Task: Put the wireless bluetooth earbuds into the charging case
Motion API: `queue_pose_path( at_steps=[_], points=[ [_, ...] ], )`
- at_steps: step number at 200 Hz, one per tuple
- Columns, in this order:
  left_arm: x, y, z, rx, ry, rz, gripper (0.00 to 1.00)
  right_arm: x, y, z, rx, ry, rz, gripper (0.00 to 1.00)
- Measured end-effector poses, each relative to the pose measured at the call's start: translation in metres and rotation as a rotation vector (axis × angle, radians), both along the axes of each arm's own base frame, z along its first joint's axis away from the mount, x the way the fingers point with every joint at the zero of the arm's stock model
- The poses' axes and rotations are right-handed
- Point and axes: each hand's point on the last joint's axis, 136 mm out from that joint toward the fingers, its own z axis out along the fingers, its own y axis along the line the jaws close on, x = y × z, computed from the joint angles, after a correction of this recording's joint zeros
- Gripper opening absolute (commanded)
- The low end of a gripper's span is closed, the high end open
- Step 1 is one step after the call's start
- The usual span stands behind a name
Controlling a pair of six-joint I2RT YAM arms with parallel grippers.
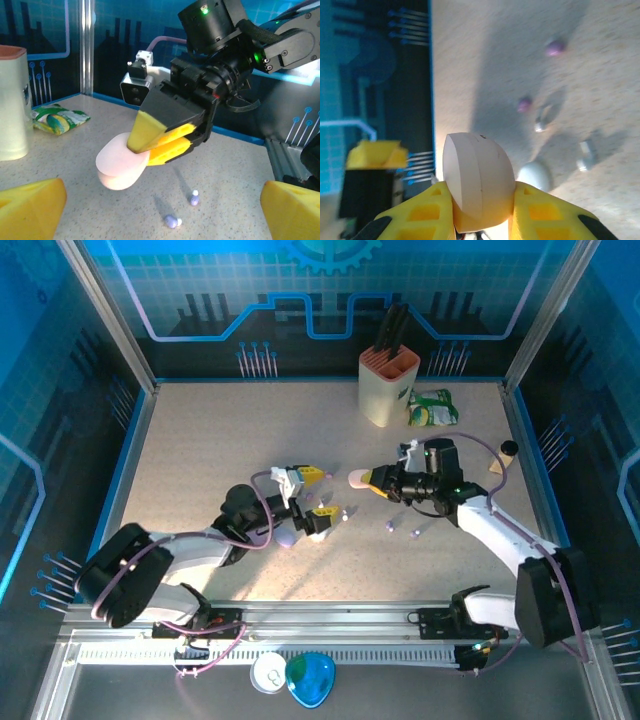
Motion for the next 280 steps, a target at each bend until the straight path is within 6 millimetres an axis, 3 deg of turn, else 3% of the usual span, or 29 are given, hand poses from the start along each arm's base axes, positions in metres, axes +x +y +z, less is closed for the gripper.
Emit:
queue_pose_path(
  at_steps=[31, 62, 114, 129, 163, 189, 223, 255, 280],
  points=[
    [0.0, 0.012, -0.002, 0.061, 0.033, 0.063, 0.99, 0.018, -0.02, -0.04, -0.081, 0.059, -0.058, 0.23],
    [0.005, 0.025, -0.015, 0.147, 0.097, 0.149, 0.99, 0.04, -0.022, -0.074, -0.143, 0.111, -0.062, 0.24],
    [0.021, 0.051, -0.029, 0.255, 0.196, 0.332, 0.99, 0.089, -0.02, -0.098, -0.204, 0.086, -0.076, 0.27],
    [0.025, 0.062, -0.035, 0.28, 0.236, 0.397, 0.99, 0.099, -0.019, -0.104, -0.209, 0.085, -0.076, 0.31],
    [0.032, 0.085, -0.051, 0.337, 0.344, 0.535, 0.99, 0.11, -0.02, -0.117, -0.239, 0.086, -0.076, 0.5],
    [0.036, 0.102, -0.058, 0.347, 0.444, 0.646, 0.99, 0.117, -0.02, -0.112, -0.264, 0.057, -0.066, 0.63],
    [0.044, 0.135, -0.076, 0.344, 0.638, 0.821, 0.99, 0.117, -0.026, -0.1, -0.316, 0.016, -0.062, 0.69],
    [0.043, 0.166, -0.106, 0.375, 0.864, 0.99, 0.99, 0.106, -0.034, -0.066, -0.377, -0.078, -0.072, 0.71],
    [0.035, 0.179, -0.126, 0.409, 1.035, 1.092, 0.99, 0.09, -0.022, -0.037, -0.423, -0.167, -0.04, 0.72]
  ],
)
